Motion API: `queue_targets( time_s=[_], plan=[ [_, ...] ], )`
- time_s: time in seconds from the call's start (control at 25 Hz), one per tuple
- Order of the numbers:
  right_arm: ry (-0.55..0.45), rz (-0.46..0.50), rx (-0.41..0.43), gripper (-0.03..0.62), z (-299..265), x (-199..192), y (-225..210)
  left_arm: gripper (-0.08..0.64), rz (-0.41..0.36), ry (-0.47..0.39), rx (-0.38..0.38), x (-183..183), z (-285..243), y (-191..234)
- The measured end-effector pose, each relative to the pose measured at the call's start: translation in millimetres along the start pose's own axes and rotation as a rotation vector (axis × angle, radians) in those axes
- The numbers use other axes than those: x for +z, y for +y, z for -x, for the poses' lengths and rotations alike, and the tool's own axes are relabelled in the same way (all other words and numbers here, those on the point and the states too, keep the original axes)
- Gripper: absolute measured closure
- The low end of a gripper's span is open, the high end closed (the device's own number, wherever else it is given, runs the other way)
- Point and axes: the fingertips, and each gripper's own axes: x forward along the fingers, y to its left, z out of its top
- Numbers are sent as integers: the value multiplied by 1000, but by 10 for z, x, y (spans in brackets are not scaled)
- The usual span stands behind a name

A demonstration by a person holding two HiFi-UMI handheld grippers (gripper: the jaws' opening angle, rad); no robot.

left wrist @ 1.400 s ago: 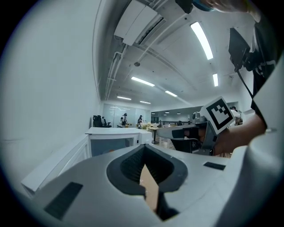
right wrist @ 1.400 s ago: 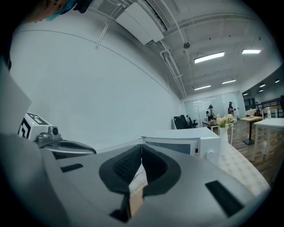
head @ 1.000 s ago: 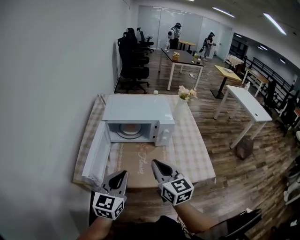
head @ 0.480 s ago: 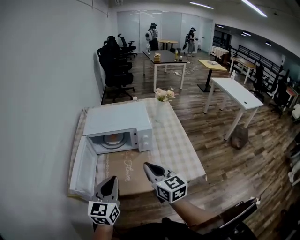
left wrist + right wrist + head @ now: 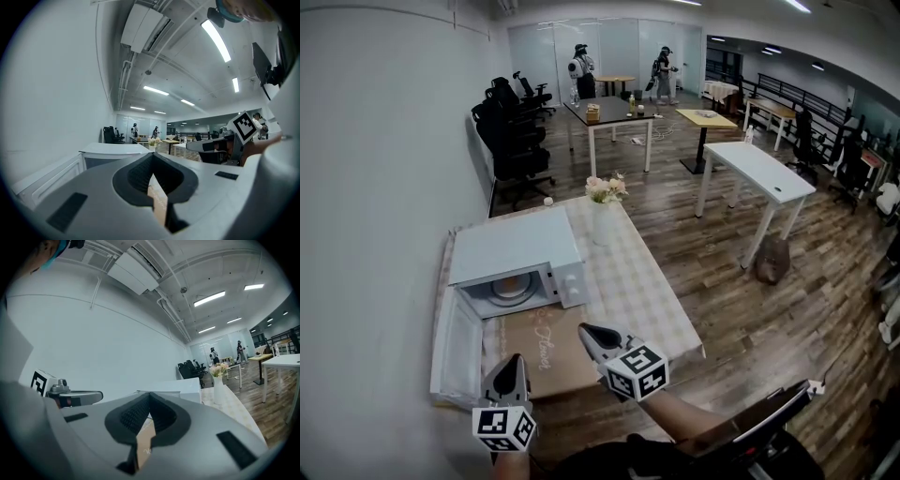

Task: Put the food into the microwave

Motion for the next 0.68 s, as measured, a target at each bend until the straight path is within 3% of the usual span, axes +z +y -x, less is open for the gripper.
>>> queue_targets(
  time_s=[0.16, 0.68],
  plan=[
    [-1, 1, 7, 584, -9, 7, -49, 554, 1, -17, 28, 11, -28, -2],
    [3, -5, 11, 584, -113, -4, -9, 554, -6, -2, 17, 8, -38, 54]
  ],
)
